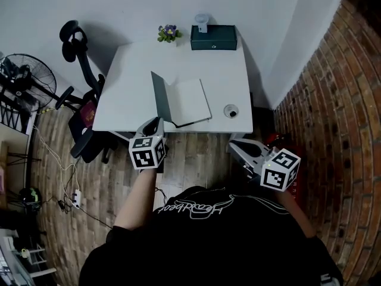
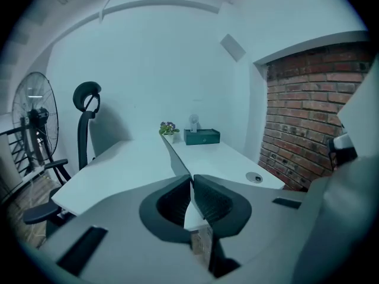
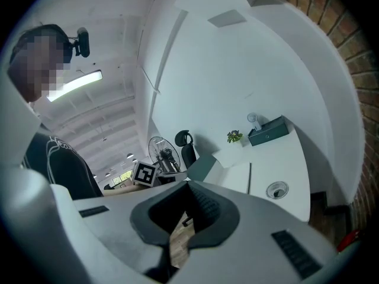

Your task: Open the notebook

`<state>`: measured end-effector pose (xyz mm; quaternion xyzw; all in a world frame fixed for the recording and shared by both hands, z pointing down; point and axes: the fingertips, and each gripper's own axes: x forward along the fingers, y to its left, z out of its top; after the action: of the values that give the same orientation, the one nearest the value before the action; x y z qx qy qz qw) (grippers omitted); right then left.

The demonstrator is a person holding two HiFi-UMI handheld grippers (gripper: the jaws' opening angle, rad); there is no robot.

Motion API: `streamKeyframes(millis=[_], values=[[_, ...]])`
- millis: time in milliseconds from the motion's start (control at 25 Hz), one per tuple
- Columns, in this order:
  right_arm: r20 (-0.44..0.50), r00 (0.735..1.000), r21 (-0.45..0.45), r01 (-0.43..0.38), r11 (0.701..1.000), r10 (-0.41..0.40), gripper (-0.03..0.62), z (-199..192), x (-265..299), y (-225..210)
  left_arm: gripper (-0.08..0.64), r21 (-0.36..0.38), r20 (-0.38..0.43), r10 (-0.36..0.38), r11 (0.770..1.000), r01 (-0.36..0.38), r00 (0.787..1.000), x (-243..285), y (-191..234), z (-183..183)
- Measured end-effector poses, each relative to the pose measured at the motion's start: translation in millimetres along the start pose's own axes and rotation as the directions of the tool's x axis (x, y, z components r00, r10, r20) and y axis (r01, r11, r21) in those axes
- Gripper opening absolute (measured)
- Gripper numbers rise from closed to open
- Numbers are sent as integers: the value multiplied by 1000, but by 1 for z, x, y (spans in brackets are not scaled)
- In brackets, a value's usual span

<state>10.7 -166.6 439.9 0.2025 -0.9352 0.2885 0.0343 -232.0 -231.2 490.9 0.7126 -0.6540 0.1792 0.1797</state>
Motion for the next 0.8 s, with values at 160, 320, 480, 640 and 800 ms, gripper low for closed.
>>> streamKeyframes(millis=[160,320,480,640,800], values=[[-11,1000,8,17,1000,-17,2,-2,3,1,44,-33,9,12,999,-12,1000,-3,8,-8],[-29,999,21,29,999,-28,2,-6,16,10,44,-59,-9,16,998,-16,1000,-5,26,-17],[-53,997,21,48,999,-47,2,-9,33,23,44,-81,-41,0,997,-3,999,-6,43,-33],[-70,995,33,70,997,-68,2,-12,37,31,45,-113,-66,-16,994,9,998,-5,52,-47],[-68,992,48,110,993,-107,2,-17,35,33,46,-127,-78,-24,992,13,997,-3,63,-59]])
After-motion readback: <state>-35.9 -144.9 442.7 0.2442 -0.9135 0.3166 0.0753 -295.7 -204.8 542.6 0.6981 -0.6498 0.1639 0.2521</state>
